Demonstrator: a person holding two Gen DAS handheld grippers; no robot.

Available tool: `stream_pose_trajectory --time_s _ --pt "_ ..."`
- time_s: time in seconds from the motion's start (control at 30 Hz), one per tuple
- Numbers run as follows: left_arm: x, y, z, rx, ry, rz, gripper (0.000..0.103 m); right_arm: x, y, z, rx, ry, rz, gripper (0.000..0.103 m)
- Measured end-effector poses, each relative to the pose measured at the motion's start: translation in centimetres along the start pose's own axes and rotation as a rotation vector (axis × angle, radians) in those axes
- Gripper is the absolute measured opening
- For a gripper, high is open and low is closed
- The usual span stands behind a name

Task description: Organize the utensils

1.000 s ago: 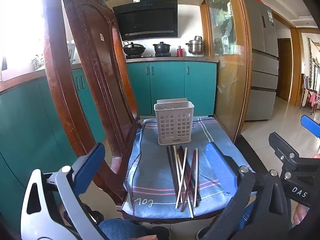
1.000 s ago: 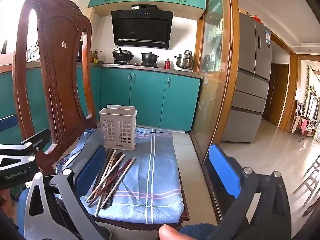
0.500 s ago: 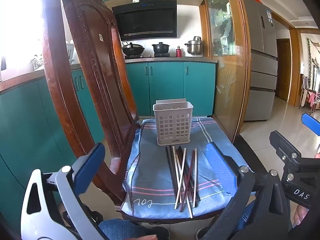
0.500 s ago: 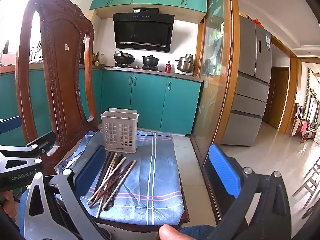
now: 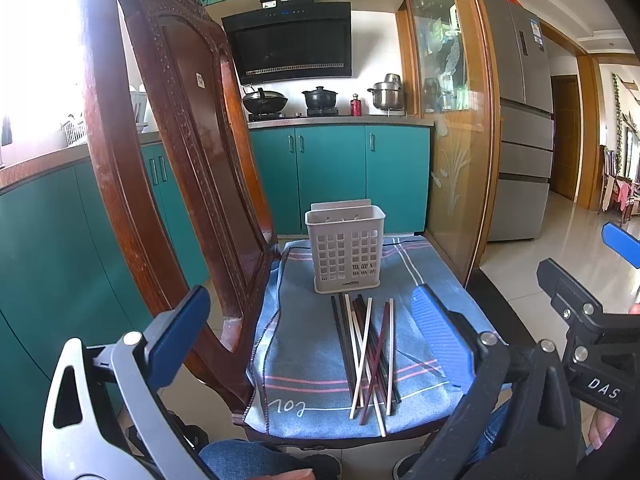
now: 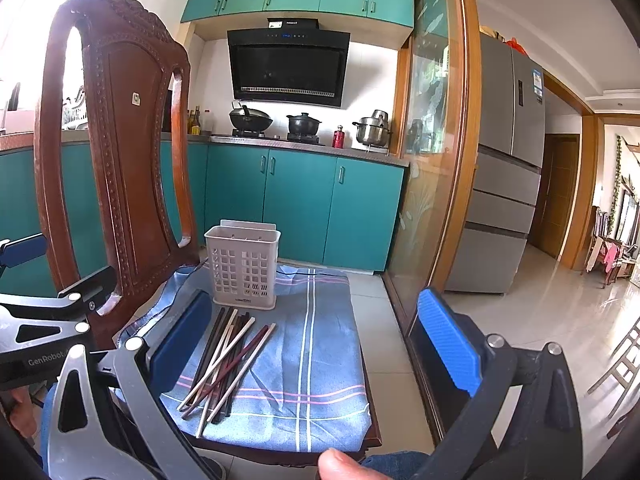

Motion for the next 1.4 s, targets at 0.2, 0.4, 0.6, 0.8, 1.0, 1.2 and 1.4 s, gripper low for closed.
stream_pose_trajectory --time_s 0.2,0.4,0.6,0.8,1.0,1.2,1.4 --pt "0.02 -0.20 -0.08 0.000 0.002 -0.002 0.100 -0.07 -0.01 0.00 -0.002 -0.002 -0.001 0.100" --pt "0.02 -0.36 -0.14 -0.002 0.002 -0.005 0.100 0.04 -0.13 0.04 -0.002 -0.003 -0.004 0.100" --pt "0.05 -0.42 -0.17 -0.002 0.003 -0.005 0.100 0.16 -0.30 0.05 0.000 -0.001 -0.011 0.100" --pt "0.07 -0.48 -0.22 -0.004 0.001 -0.005 0.100 0.16 -0.41 0.05 0.001 -0.002 -0.013 0.100" --pt "0.10 -0.50 -0.29 -0.004 0.002 -0.006 0.100 0.10 -0.38 0.05 0.003 -0.001 -0.013 0.100" --pt "0.04 -0.48 -0.21 -0.004 0.000 -0.005 0.100 0.03 -0.36 0.16 0.006 -0.001 -0.011 0.100" --pt "0.09 -0.56 -0.35 -0.006 0.000 -0.007 0.100 0.08 -0.31 0.19 0.006 -0.002 -0.010 0.100"
Point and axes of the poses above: each gripper's, at about its wrist camera, not at the fingertips, and y roughly the way its jaws point, z to its left, x to its top, the point moved 4 cm from there along y, roughly the way its jaws point, and after that the axes turned 7 degrees about -y, right-handed, at the moved point
